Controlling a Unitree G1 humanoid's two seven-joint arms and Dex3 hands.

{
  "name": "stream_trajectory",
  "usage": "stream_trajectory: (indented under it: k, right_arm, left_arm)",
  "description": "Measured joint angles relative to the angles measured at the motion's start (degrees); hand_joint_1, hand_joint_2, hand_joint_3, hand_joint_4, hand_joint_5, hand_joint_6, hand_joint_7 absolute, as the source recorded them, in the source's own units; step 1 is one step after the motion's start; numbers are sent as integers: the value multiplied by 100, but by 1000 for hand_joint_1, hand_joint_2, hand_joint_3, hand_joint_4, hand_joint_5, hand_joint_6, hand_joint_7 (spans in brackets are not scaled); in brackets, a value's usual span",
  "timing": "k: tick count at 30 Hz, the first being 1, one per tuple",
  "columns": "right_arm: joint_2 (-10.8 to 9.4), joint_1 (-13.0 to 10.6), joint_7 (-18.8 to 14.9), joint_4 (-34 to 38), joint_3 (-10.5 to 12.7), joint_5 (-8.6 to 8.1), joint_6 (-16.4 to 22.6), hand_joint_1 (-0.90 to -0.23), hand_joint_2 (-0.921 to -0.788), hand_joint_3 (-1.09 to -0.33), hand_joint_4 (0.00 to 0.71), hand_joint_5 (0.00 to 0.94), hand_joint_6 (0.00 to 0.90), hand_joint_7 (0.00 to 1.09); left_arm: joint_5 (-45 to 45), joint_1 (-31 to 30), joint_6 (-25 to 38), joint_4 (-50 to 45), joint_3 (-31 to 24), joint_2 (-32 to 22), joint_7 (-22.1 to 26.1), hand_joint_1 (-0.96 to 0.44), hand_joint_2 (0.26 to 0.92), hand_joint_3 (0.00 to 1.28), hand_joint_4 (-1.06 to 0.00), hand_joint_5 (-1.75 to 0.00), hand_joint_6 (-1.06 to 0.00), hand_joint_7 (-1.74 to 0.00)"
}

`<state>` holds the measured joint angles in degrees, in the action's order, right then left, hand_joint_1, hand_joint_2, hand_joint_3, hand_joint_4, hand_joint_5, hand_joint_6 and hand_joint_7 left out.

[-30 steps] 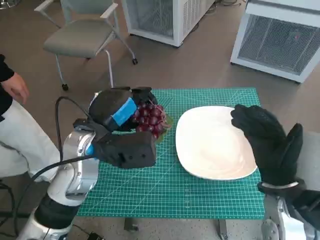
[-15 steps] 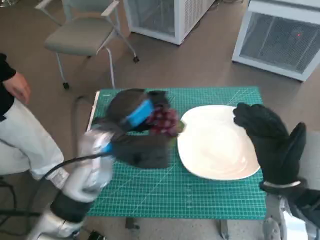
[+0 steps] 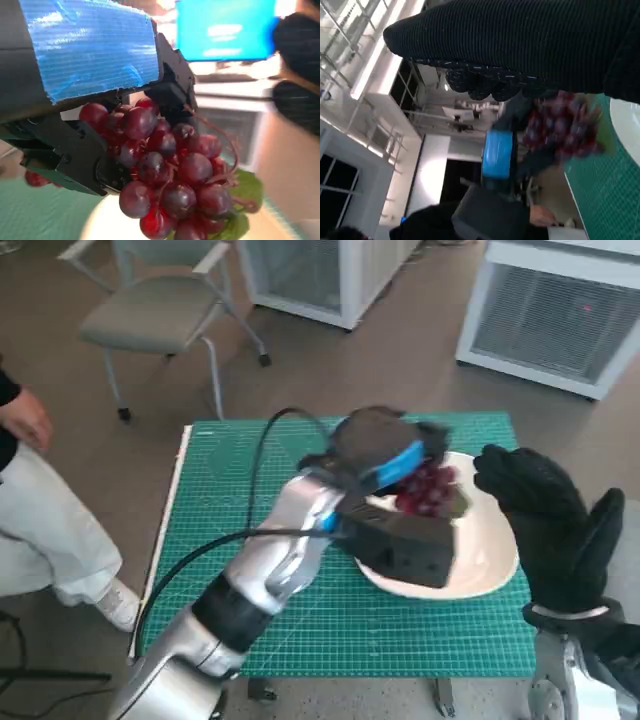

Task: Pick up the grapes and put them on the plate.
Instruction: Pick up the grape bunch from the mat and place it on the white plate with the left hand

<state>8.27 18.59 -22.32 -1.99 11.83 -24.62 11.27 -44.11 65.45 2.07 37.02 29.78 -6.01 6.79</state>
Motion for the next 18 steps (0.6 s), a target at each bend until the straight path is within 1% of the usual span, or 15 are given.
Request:
stream_trajectory:
  k: [3, 6, 11, 15, 18]
  right_arm:
    - [4, -45, 44, -55, 31, 2, -20, -374, -921, -649, 404, 764, 198, 1010]
    - [5, -76, 83, -92, 47, 5, -32, -374, -921, -648, 405, 763, 201, 1006]
    - [5, -99, 141, -126, 65, 10, -35, -374, -921, -647, 407, 759, 204, 999]
    - [0, -107, 182, -147, 64, 18, -35, -376, -921, -646, 409, 756, 206, 993]
    - [-2, -111, 204, -164, 62, 19, -35, -377, -921, -645, 411, 753, 208, 989]
  left_arm:
    - [21, 205, -169, 404, 5, 141, -87, 2, 842, 261, -635, -1292, -571, -1211]
    - [41, 325, -277, 708, 6, 242, -116, 1, 891, 161, -656, -1223, -569, -1226]
    - [121, 369, -388, 991, 4, 364, -125, 0, 916, 112, -663, -1184, -571, -1237]
    - [181, 371, -482, 1113, 3, 439, -130, 0, 919, 120, -648, -1178, -552, -1274]
    - [214, 371, -528, 1160, 0, 460, -130, 1, 920, 135, -638, -1207, -527, -1281]
